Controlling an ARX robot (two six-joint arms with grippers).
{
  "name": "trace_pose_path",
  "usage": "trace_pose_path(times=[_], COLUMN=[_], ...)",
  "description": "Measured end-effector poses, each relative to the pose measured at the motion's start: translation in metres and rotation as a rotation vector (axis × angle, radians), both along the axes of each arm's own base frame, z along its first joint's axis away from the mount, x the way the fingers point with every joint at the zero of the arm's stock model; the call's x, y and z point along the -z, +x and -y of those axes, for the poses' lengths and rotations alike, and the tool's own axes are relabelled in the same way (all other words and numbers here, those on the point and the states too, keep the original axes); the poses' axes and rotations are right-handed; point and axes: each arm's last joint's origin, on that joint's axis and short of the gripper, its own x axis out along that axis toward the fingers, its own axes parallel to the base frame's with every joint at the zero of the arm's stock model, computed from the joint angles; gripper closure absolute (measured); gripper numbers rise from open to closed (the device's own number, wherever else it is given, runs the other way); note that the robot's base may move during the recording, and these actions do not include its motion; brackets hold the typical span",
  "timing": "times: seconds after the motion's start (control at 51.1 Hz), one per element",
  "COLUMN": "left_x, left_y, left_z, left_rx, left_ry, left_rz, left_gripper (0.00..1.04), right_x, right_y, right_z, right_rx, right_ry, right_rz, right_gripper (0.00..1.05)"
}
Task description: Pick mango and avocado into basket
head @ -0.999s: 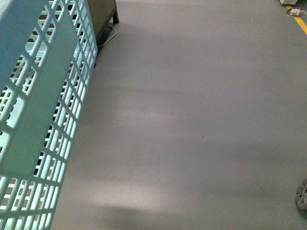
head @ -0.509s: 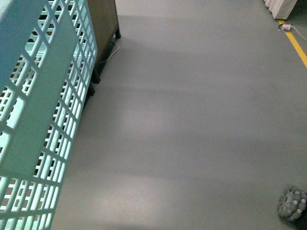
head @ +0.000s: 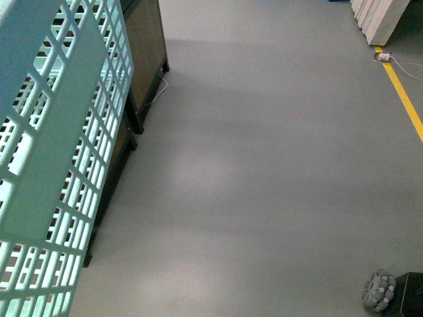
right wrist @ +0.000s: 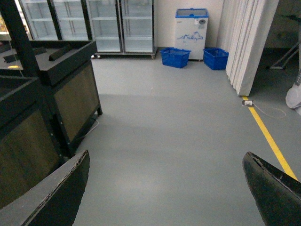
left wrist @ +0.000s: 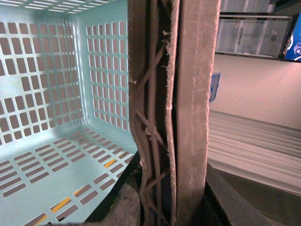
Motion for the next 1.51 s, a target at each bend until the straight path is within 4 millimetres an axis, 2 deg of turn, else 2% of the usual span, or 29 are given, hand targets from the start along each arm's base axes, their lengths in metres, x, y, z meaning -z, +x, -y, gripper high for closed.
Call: trace_pose_path(times=[1.508], left_x=[0.0002], left_y=[-0.0003], left_z=[0.0004], left_rx=[0.000], left_ry=[-0.005], left_rz=[-0.002], left_gripper=[0.84], right_x=[0.0000], right_y=[0.0000], right_z=[0.0000], right_rx=[0.000], right_ry=[0.000], right_rz=[0.000], right_gripper=[0.09])
